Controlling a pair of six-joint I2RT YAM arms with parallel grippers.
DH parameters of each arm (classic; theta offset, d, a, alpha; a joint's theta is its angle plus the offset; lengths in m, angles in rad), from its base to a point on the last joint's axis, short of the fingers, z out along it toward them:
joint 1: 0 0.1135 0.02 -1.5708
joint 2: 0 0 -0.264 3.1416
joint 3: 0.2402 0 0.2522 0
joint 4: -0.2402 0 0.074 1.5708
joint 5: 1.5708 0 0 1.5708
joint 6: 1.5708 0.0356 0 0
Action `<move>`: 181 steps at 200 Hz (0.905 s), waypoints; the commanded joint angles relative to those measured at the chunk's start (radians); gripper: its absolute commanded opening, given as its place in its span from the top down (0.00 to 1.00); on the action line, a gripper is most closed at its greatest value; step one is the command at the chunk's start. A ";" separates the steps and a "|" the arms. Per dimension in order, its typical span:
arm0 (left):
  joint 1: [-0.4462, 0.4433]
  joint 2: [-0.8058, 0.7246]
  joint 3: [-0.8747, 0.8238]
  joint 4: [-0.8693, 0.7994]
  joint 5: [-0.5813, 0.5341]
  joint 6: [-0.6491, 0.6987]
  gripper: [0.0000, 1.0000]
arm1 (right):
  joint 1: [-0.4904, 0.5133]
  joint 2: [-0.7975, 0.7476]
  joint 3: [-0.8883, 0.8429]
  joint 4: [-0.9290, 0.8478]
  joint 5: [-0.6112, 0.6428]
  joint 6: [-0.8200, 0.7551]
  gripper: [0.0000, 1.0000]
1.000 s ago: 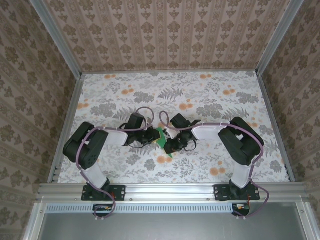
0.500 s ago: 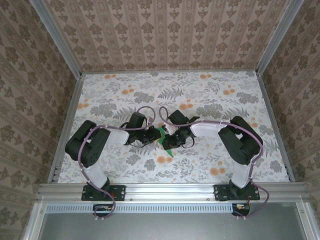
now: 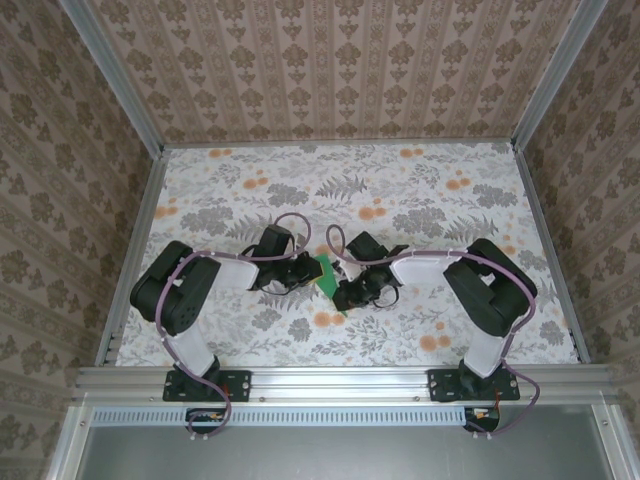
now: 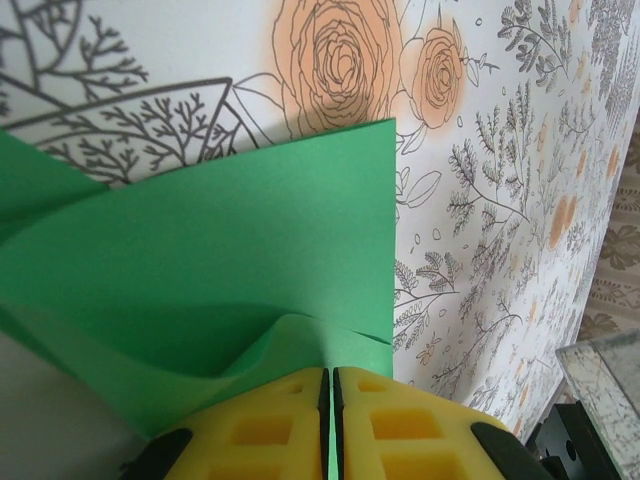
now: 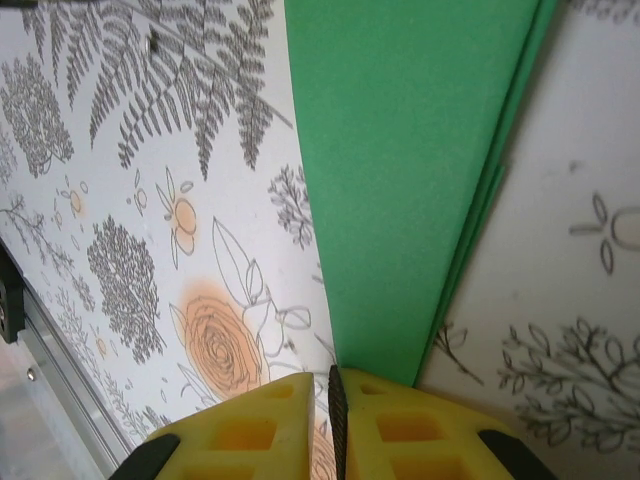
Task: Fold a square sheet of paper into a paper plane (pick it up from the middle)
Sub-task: Fold the wing for the fifth time at the center of the table.
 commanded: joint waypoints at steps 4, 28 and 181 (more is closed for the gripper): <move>-0.003 0.026 -0.024 -0.088 -0.109 -0.002 0.86 | 0.008 -0.019 -0.080 -0.180 0.009 -0.035 0.85; -0.003 0.018 -0.018 -0.082 -0.102 -0.009 0.86 | 0.005 -0.040 -0.076 -0.200 0.073 -0.027 0.86; 0.016 0.073 0.139 -0.197 -0.063 0.105 0.85 | -0.018 -0.060 0.113 -0.043 0.016 0.050 0.81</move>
